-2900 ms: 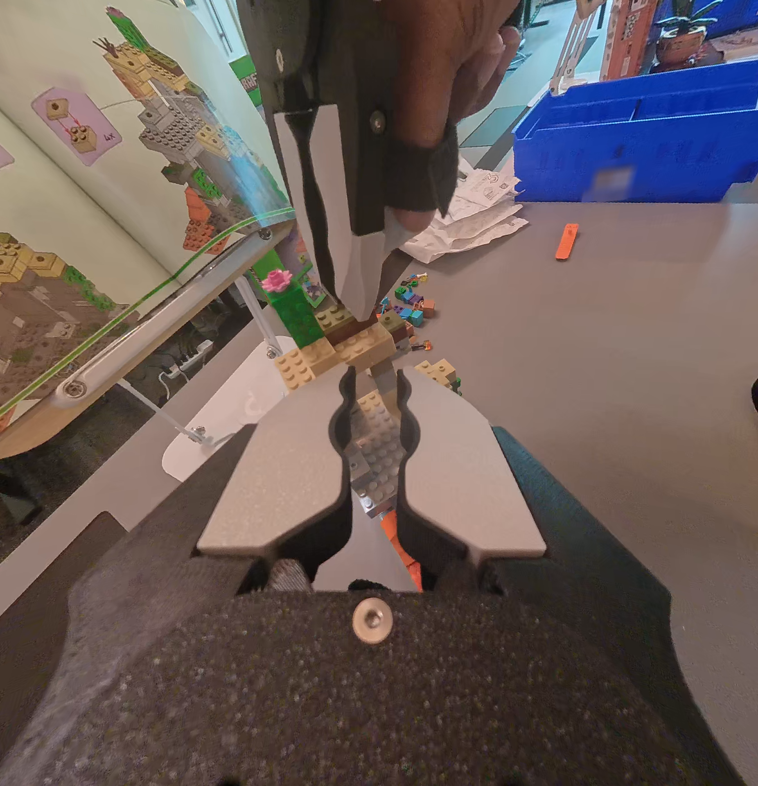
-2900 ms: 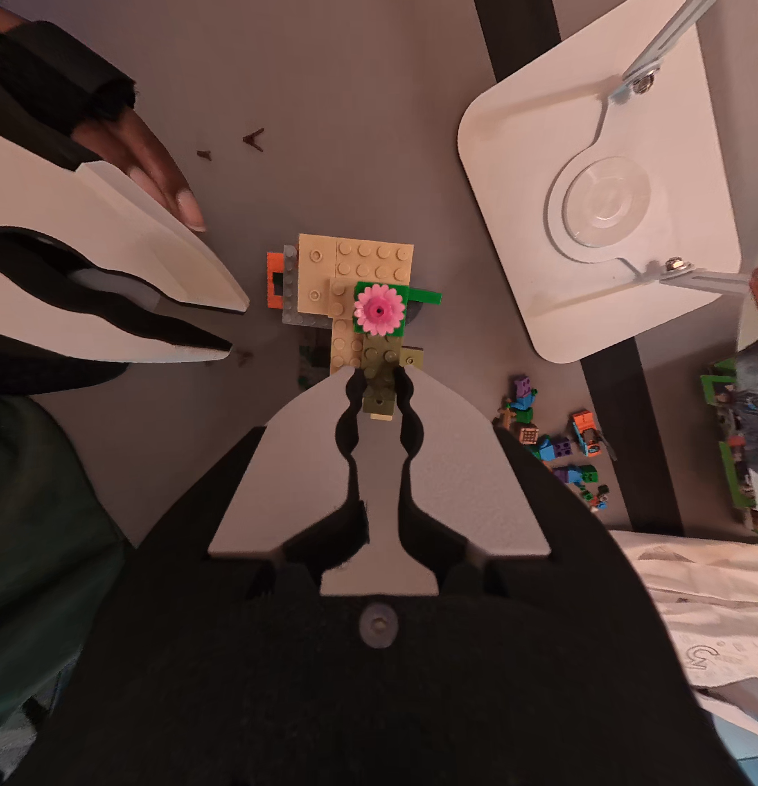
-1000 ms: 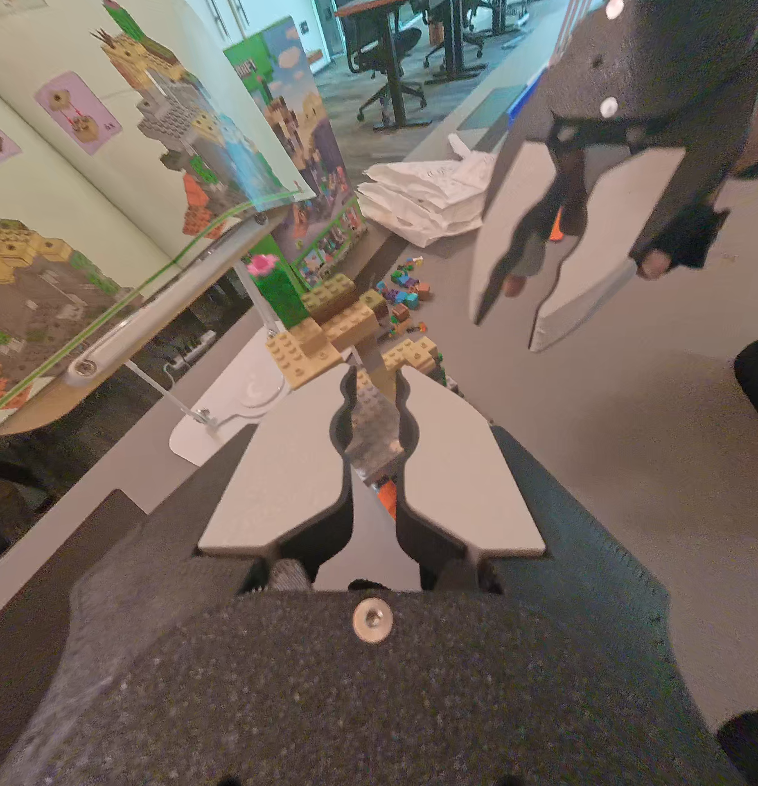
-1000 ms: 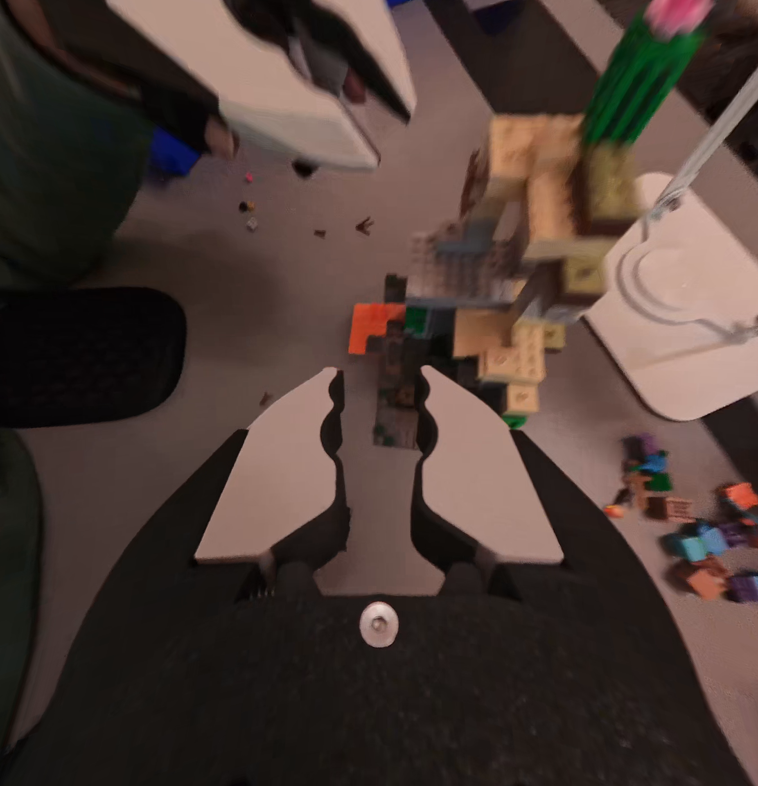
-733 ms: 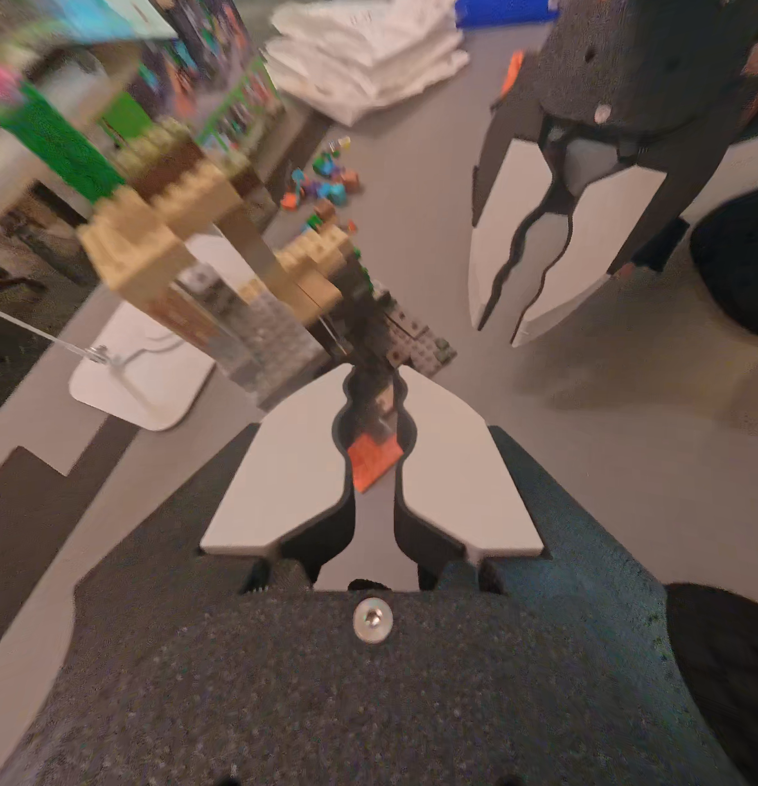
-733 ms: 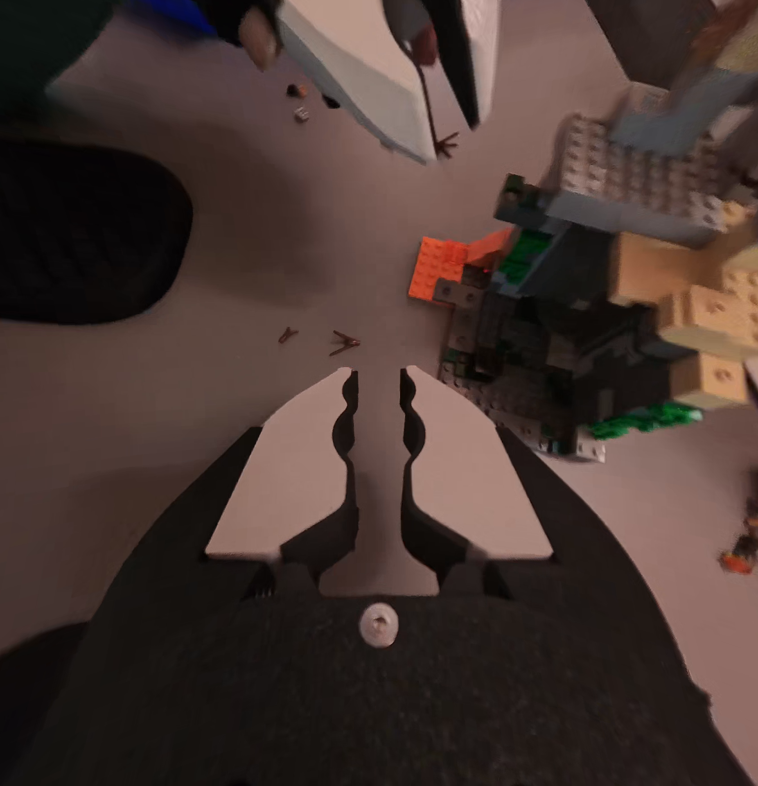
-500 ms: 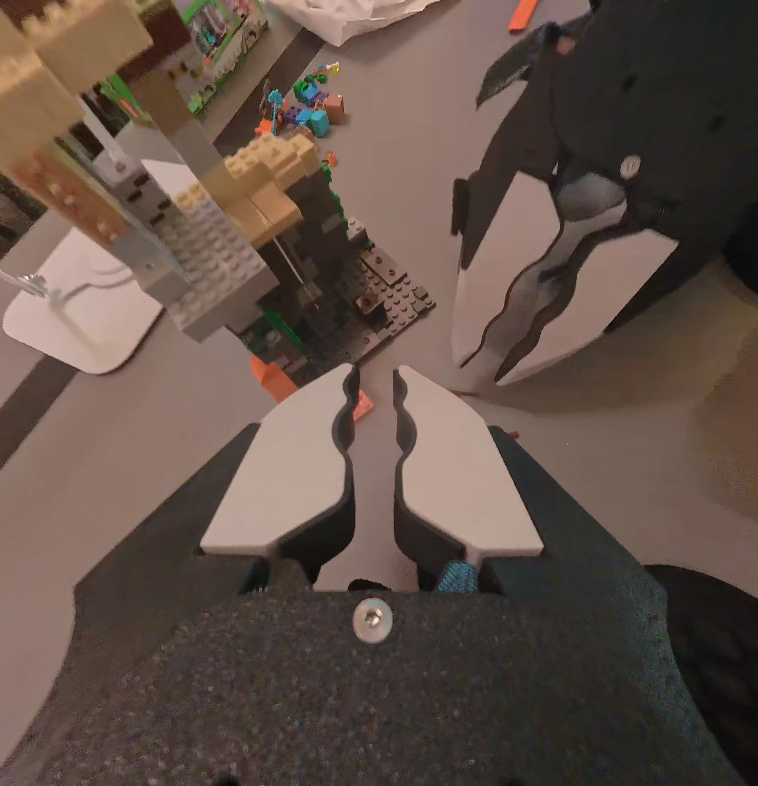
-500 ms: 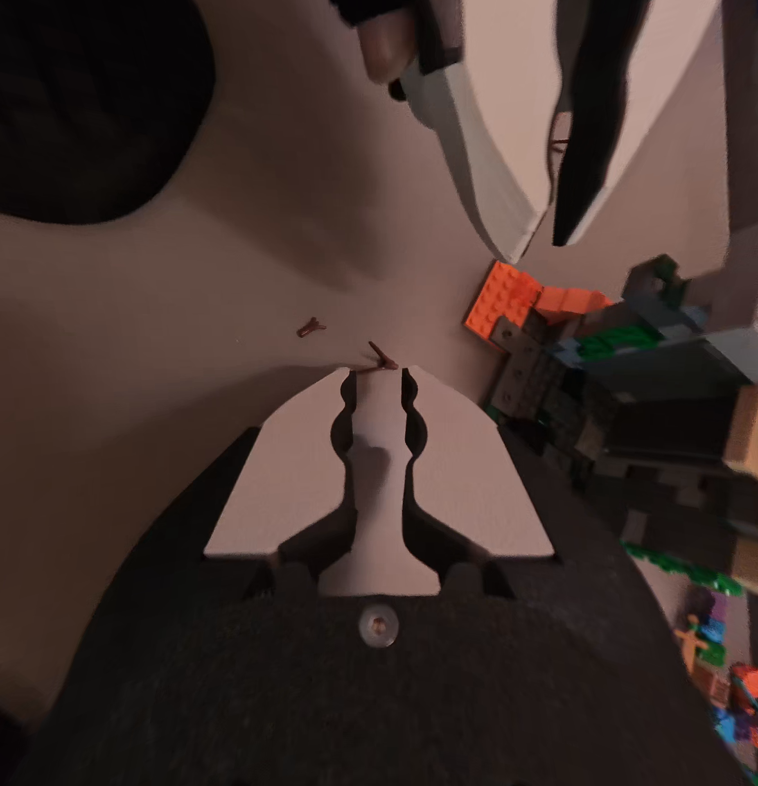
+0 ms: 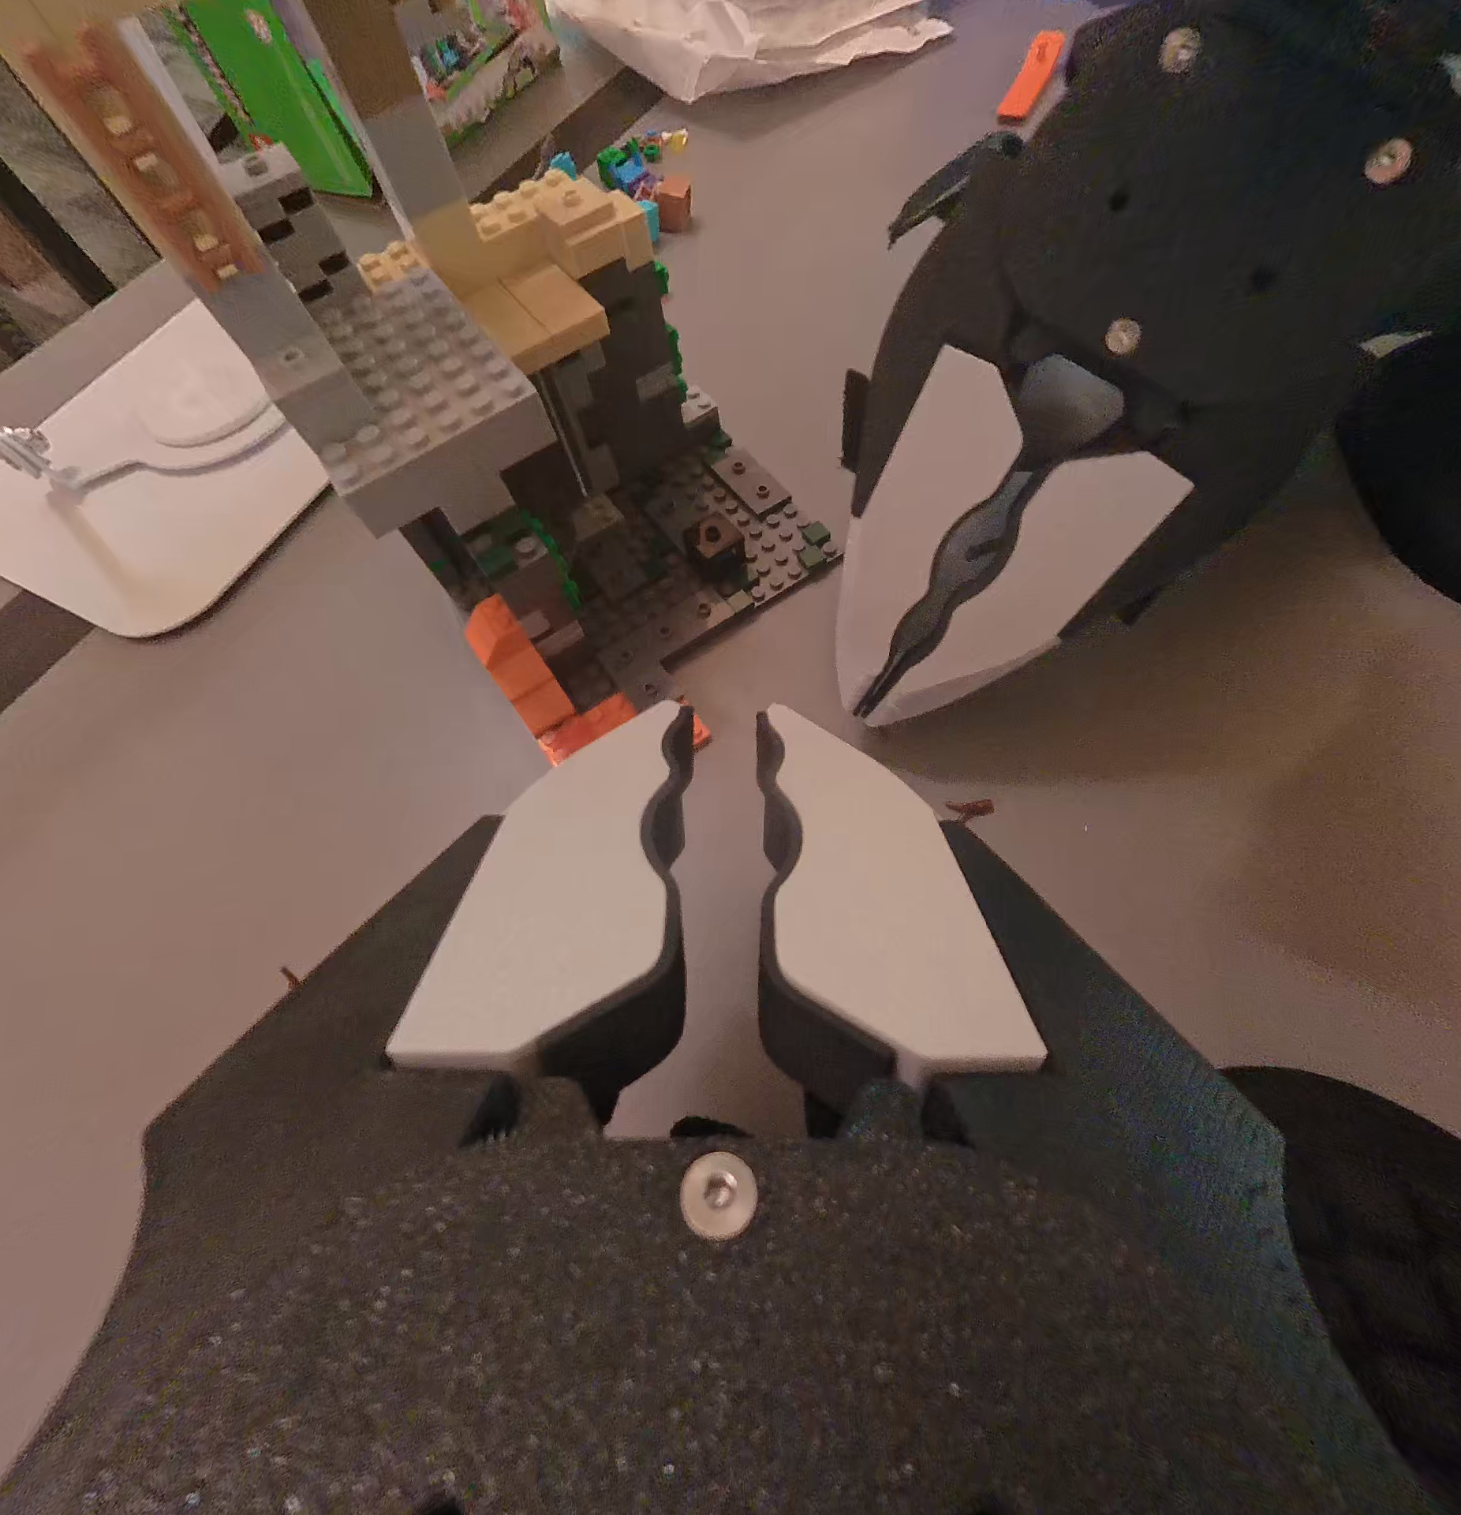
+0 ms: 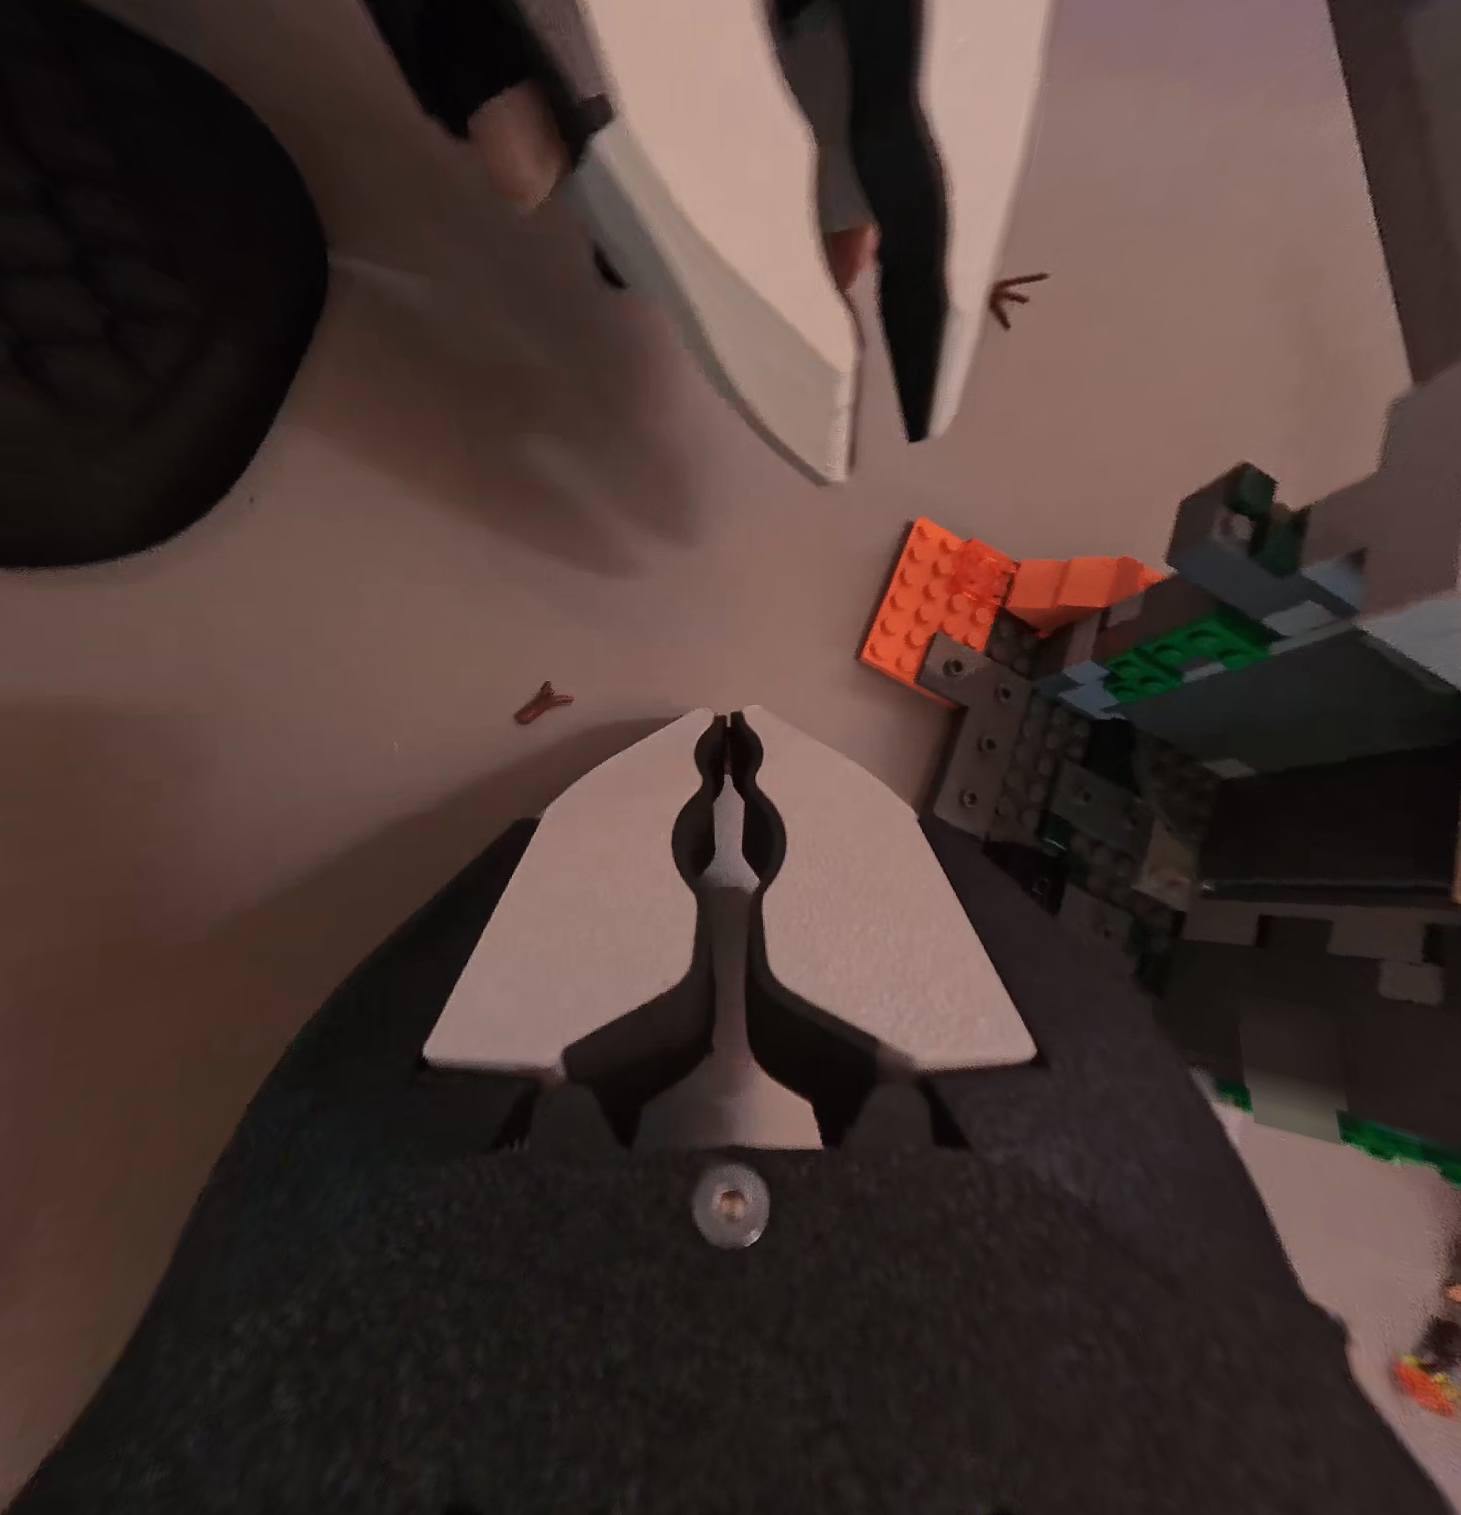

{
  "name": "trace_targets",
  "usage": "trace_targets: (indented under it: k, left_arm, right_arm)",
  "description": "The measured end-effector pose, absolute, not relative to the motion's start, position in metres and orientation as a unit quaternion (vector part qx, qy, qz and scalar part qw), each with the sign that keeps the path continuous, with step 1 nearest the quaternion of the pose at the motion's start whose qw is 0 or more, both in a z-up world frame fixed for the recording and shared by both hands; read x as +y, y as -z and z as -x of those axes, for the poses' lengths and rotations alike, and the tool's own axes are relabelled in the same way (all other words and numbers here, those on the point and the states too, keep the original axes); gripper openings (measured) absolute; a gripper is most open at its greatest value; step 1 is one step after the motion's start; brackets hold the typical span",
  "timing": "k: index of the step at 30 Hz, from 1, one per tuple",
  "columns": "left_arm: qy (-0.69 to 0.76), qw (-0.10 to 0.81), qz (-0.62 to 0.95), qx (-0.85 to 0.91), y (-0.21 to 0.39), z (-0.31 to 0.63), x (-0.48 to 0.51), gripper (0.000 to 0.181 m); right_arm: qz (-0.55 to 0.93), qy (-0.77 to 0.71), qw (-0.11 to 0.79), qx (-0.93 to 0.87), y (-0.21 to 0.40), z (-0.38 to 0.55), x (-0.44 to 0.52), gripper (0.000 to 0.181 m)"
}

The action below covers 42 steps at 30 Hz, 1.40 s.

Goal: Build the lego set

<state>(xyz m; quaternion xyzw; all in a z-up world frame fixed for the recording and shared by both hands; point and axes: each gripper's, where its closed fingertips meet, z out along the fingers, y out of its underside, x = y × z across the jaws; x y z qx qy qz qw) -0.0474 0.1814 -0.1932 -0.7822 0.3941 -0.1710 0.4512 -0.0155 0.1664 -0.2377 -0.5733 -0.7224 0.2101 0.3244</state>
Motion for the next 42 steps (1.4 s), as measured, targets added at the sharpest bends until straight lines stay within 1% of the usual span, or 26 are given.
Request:
trace_targets:
  k: [3,7,11,15,21,30,35,42]
  left_arm:
    - [0.179,0.463,0.770,0.400,0.188,0.043,0.179,0.015]
    - [0.195,0.490,0.748,0.404,0.177,0.037,0.176,0.018]
    - [0.221,0.519,0.724,0.397,0.167,0.028,0.173,0.019]
    - [0.230,0.538,0.708,0.396,0.163,0.016,0.171,0.021]
    - [0.254,0.552,0.690,0.392,0.157,0.005,0.166,0.021]
    - [0.260,0.573,0.678,0.379,0.147,0.008,0.166,0.013]
    - [0.258,0.580,0.674,0.378,0.144,0.009,0.166,0.011]
    - [0.254,0.587,0.666,0.384,0.143,0.008,0.164,0.003]
  right_arm:
    - [0.608,-0.283,0.317,-0.671,0.221,0.014,0.169,0.001]
    - [0.645,-0.412,0.303,-0.568,0.184,0.010,0.177,0.001]
    - [0.650,-0.523,0.278,-0.477,0.151,0.007,0.180,0.000]
    - [0.634,-0.600,0.243,-0.424,0.135,0.012,0.171,0.000]
    - [0.617,-0.624,0.223,-0.425,0.132,0.023,0.161,0.001]
    - [0.604,-0.649,0.206,-0.415,0.127,0.032,0.157,0.001]
    - [0.600,-0.664,0.194,-0.401,0.124,0.033,0.157,0.001]
    - [0.598,-0.683,0.179,-0.378,0.122,0.032,0.159,0.001]
